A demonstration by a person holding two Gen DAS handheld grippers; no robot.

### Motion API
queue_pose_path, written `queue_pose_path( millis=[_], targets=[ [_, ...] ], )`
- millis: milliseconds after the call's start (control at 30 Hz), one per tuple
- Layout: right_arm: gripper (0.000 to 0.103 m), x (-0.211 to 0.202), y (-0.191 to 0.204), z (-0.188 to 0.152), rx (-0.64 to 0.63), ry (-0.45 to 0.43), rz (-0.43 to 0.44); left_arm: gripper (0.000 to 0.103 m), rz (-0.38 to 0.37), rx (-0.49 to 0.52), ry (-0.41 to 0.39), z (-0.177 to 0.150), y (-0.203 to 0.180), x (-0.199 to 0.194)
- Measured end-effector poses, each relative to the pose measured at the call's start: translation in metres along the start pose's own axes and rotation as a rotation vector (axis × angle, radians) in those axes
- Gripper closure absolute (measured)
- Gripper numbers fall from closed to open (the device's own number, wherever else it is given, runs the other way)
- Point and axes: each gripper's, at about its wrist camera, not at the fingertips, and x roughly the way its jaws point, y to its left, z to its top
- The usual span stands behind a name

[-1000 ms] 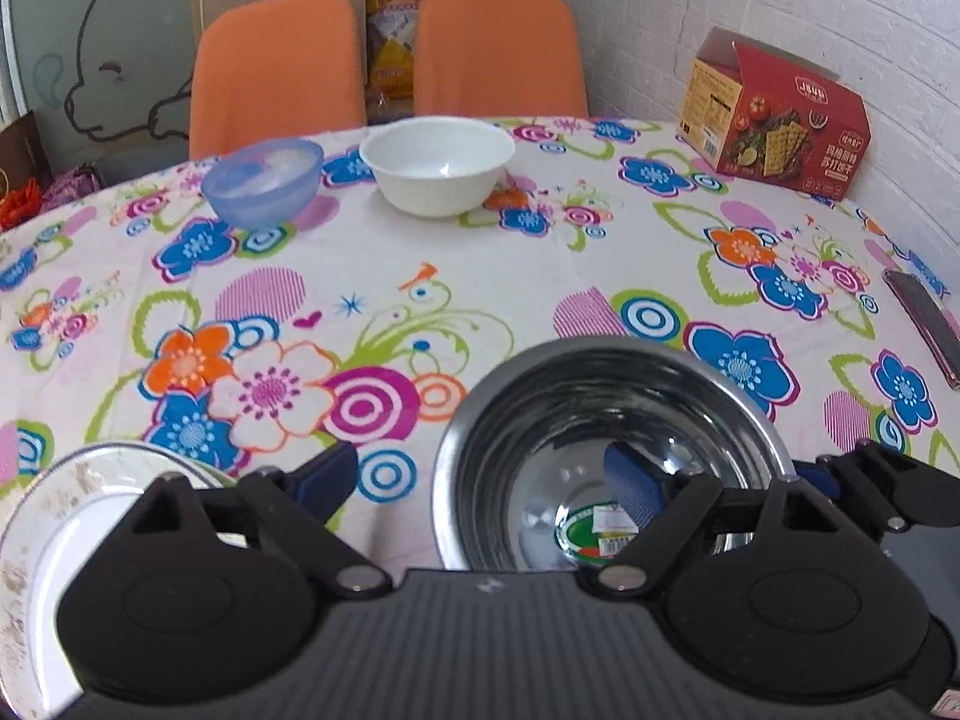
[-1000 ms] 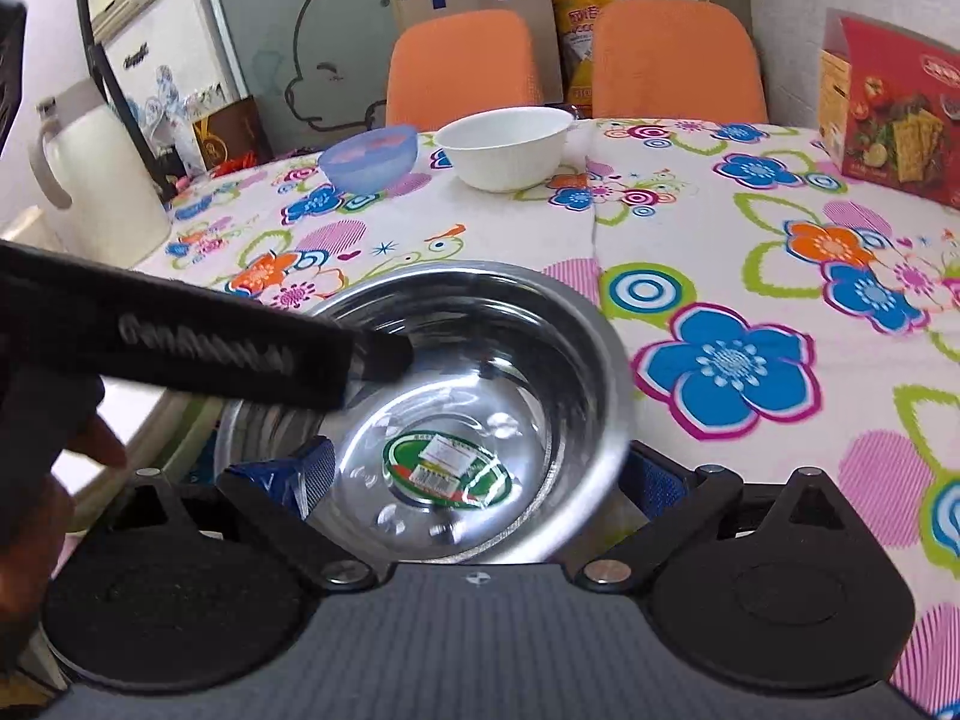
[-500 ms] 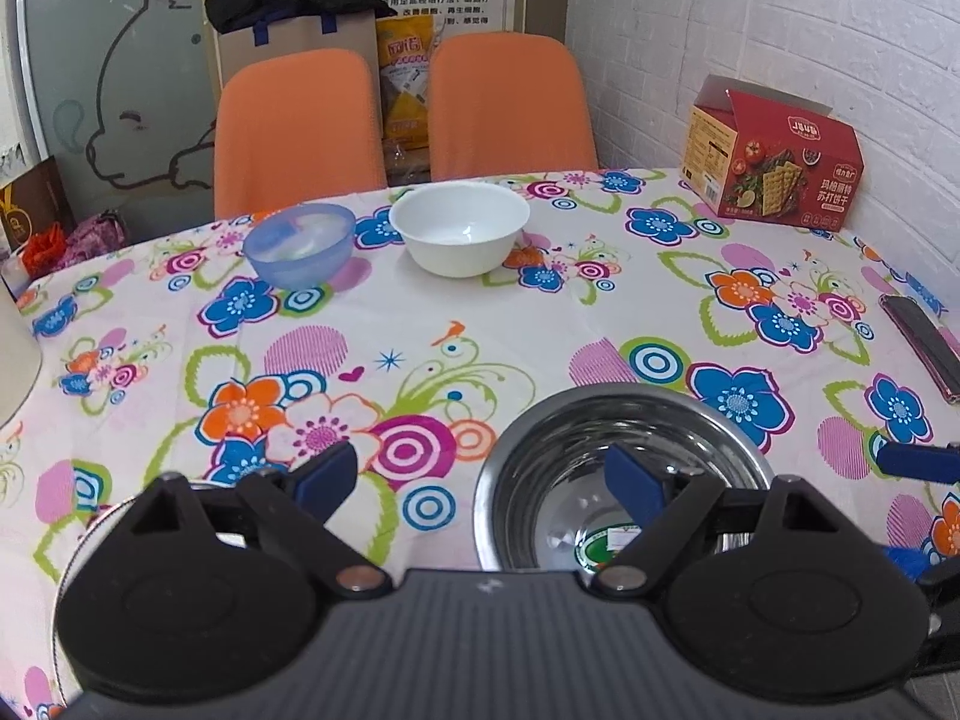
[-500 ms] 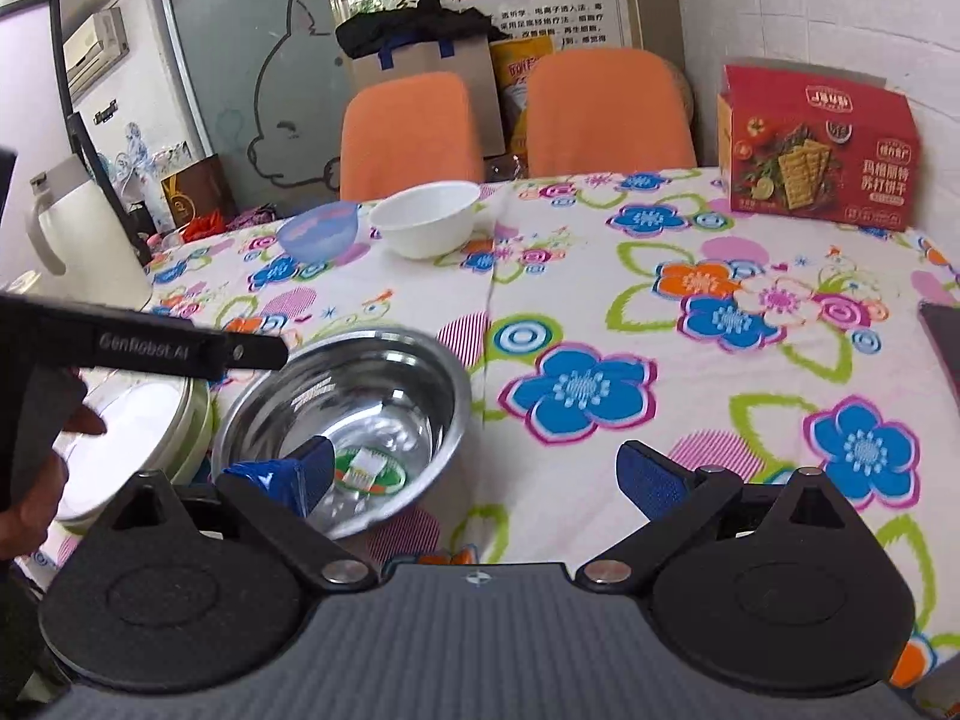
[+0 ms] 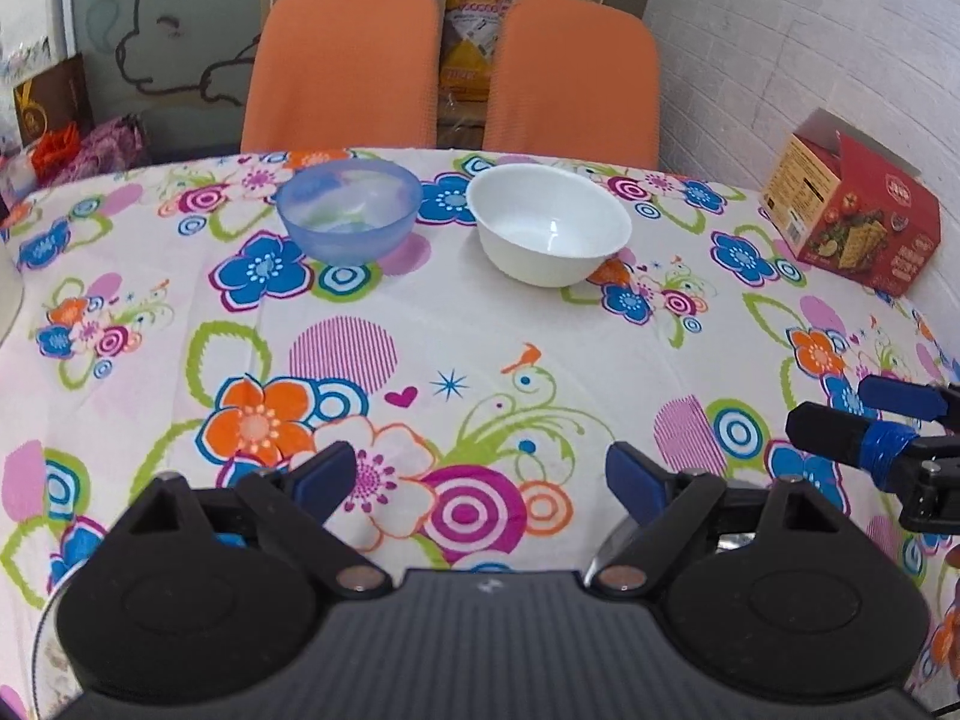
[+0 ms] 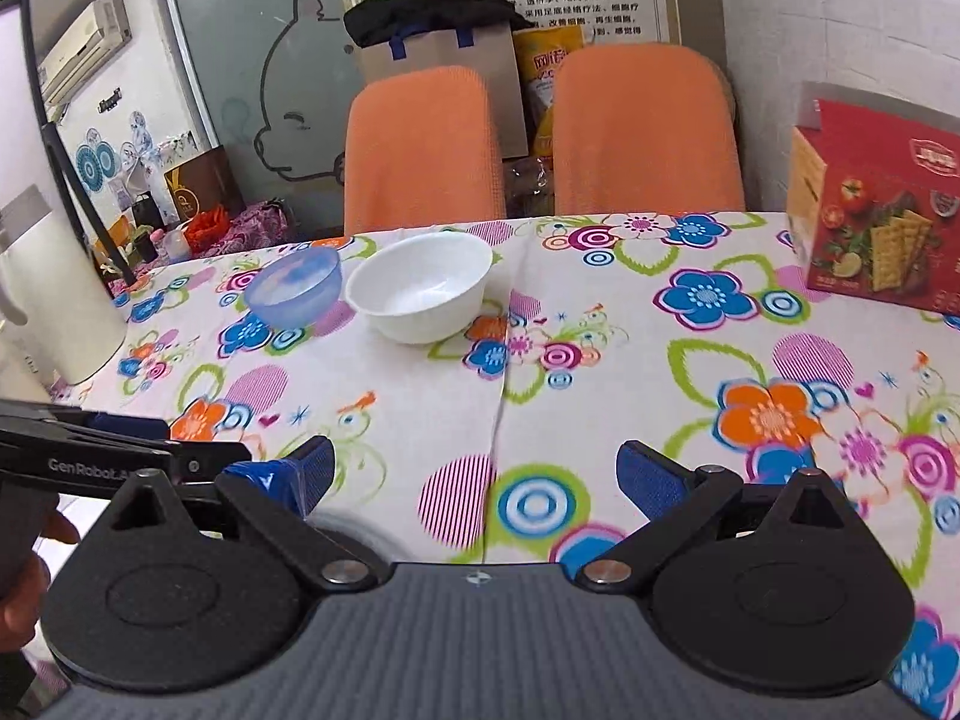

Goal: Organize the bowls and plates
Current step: 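Move the left tool to the white ceramic bowl and grasp its rim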

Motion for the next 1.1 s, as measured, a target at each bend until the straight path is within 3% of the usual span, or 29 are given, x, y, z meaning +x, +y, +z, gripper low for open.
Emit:
queue_pose_path(
  millis=[400,567,700,1100],
  targets=[
    [0.015,0.072,-0.002,0.053,-0.028,0.047,0.040,0.017,-0.104,-0.254,0.048,0.088,0.010,0.064],
    [0.015,0.087,0.000,0.046,-0.111,0.063,0.071,0.014,-0.056,-0.051,-0.019,0.133,-0.005,0.074],
    [0.015,0.109,0.004,0.050,-0.156,0.066,0.074,0.014,-0.049,0.067,0.020,0.161,-0.012,0.102],
    [0.015,0.157,0.019,0.048,-0.256,0.092,0.039,0.014,0.035,0.252,0.082,0.156,-0.034,0.159]
  ],
)
